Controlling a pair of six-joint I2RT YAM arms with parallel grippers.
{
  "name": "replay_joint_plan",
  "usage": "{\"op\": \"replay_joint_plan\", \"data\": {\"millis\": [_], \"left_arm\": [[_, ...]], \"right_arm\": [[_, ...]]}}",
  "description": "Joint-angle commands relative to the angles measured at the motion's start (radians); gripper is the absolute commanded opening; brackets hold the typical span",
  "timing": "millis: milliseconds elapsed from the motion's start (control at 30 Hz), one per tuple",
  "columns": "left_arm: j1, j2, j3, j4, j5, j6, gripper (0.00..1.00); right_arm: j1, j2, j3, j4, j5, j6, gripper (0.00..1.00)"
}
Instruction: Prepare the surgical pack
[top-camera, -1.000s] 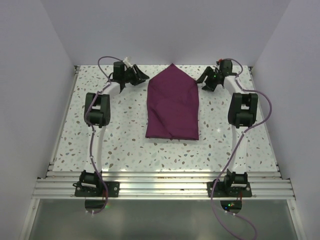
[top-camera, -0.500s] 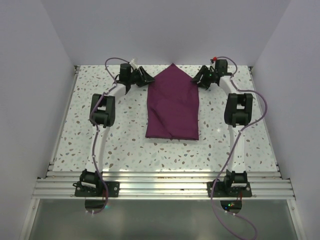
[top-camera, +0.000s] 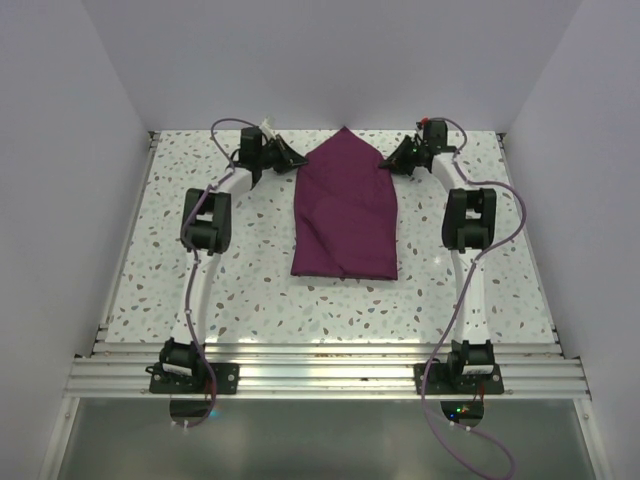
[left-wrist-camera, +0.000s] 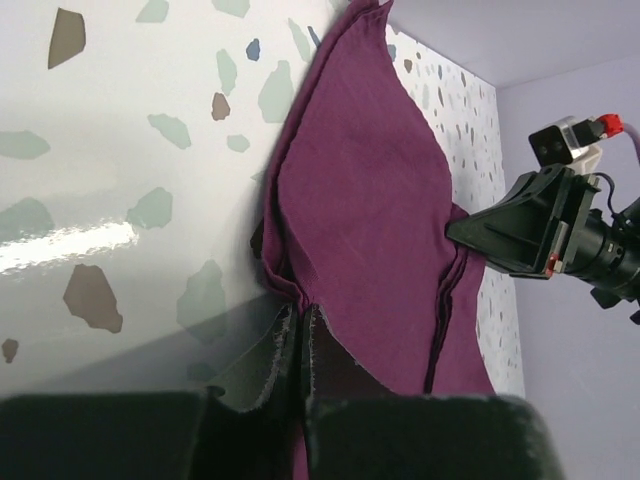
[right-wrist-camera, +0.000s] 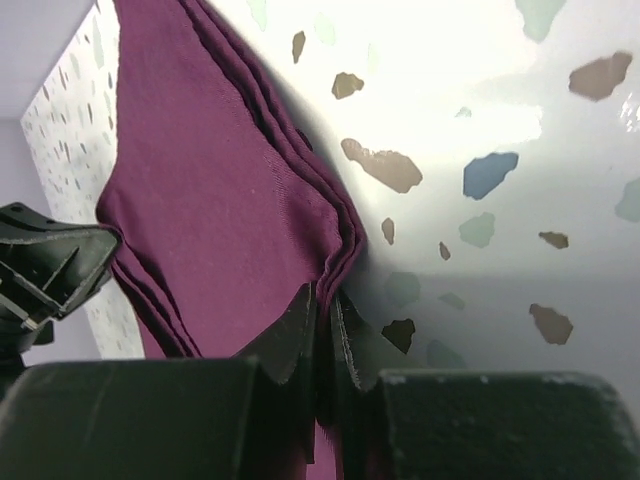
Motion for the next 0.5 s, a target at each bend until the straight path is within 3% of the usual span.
{"op": "replay_joint_plan", "data": {"millis": [0, 133, 333, 467], "left_arm": [[0.008, -0.085, 0.020, 0.056, 0.040, -0.040, 0.00], [0.002, -0.187, -0.062, 0.048, 0.075, -0.052, 0.00], [-0.031, -0.437, -0.307, 0.027, 0.072, -0.023, 0.00], [-0.052, -0.565, -0.387, -0.092, 0.080, 0.058, 0.00]], "right_arm": [[0.033, -0.120, -0.021, 0.010, -0.008, 0.111, 0.00], [0.049, -0.252, -0.086, -0.032, -0.013, 0.136, 0.00], [0.046, -0.464, -0.232, -0.129, -0.025, 0.092, 0.00], [0.045, -0.565, -0.328, -0.223, -0.072, 0.029, 0.00]]}}
